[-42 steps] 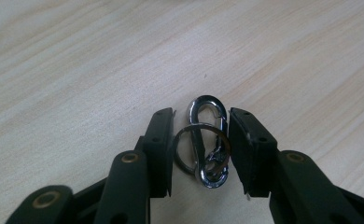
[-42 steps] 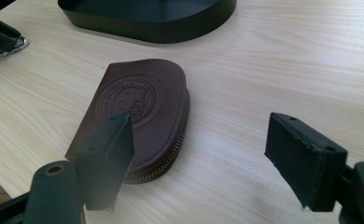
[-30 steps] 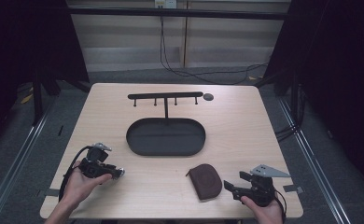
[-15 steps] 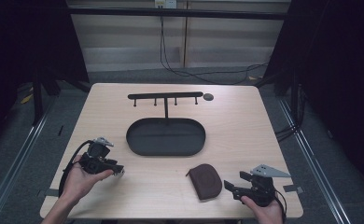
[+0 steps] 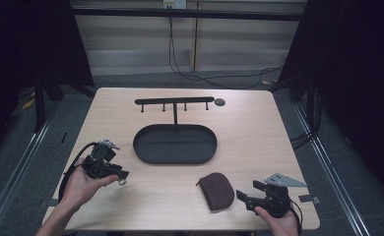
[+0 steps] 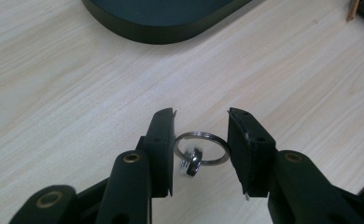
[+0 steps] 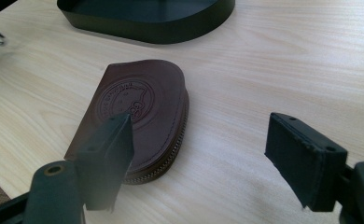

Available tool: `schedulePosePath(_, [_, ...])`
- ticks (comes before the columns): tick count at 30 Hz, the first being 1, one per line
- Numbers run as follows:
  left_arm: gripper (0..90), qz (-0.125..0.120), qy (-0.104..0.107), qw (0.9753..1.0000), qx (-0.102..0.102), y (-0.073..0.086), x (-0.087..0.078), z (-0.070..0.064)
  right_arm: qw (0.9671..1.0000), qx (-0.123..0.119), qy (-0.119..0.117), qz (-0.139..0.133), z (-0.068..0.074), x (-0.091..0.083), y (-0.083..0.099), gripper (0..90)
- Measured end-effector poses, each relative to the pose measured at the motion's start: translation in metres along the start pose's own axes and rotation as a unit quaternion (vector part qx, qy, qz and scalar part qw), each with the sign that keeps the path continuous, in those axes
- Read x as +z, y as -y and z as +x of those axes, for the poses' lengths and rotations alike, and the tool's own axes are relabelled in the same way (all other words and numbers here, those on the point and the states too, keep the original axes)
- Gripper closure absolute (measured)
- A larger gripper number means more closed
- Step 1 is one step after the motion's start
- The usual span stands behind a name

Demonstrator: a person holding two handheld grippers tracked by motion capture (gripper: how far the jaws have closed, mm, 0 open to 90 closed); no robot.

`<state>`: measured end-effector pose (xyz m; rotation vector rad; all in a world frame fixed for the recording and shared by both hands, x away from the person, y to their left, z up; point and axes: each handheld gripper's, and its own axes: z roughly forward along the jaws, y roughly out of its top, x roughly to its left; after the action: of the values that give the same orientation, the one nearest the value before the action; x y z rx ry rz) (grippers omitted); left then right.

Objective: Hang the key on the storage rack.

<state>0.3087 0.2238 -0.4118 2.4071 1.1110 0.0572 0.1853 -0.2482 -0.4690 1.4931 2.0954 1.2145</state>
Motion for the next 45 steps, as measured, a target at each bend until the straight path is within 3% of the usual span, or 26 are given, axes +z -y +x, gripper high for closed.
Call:
schedulePosePath(9, [62.4, 0.020, -0.008, 0.9997, 0.013, -0.011, -0.014, -0.003, 1.0000, 0.000, 0.000, 0.000, 0.000, 0.000, 0.000, 23.1])
schedulePosePath(14, [62.5, 0.040, -0.008, 0.9991, 0.011, -0.015, -0.014, -0.004, 1.0000, 0.000, 0.000, 0.000, 0.000, 0.000, 0.000, 23.1])
schedulePosePath(27, [62.4, 0.059, -0.009, 0.9982, 0.008, -0.023, -0.020, 0.000, 1.0000, 0.001, 0.000, 0.000, 0.000, 0.000, 0.000, 23.1])
schedulePosePath(45, [62.4, 0.082, -0.019, 0.9962, 0.022, -0.053, -0.042, -0.006, 1.0000, 0.001, -0.001, 0.001, 0.000, 0.000, 0.000, 23.1])
